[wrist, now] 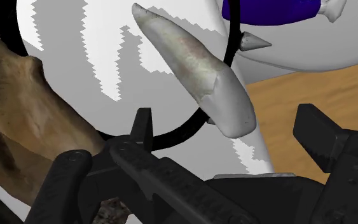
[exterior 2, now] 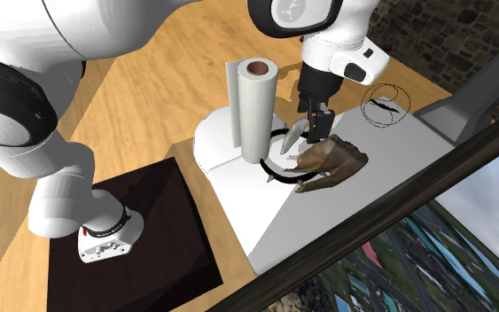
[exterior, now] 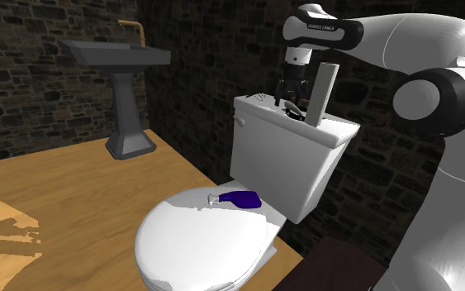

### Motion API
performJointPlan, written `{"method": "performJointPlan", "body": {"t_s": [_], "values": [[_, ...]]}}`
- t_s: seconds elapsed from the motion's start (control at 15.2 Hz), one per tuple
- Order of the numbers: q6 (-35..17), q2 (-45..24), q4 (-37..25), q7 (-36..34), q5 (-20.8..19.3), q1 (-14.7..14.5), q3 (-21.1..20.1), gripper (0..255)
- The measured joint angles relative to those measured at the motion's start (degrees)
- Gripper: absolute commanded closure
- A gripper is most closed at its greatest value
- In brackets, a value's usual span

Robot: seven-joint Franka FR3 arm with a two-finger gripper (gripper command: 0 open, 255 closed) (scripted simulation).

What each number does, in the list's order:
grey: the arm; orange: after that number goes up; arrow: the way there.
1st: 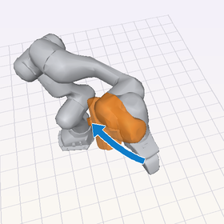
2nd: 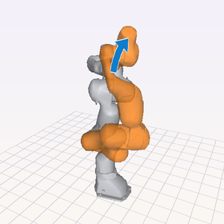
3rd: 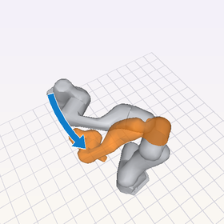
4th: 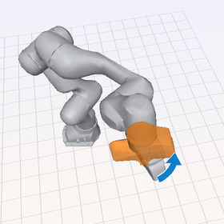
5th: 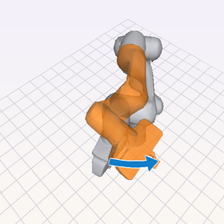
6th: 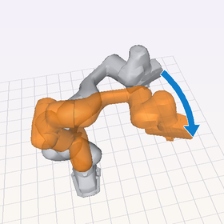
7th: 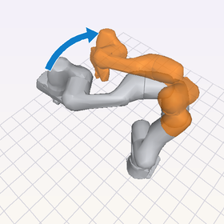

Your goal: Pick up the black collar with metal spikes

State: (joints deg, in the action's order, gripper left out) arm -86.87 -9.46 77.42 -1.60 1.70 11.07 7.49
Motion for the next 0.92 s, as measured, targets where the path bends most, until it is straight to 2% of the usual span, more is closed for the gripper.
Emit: {"method": "performJointPlan", "body": {"t_s": [0.2, 0.26, 0.92], "values": [[-2.7, 1.0, 3.7, -0.1, -0.1, -0.1, -0.1, 0], [-3.0, 1.1, 4.1, -0.1, -0.1, -0.1, -0.1, 255], [-3.2, 1.4, 4.3, -0.1, -0.3, -0.1, 0.1, 255]]}}
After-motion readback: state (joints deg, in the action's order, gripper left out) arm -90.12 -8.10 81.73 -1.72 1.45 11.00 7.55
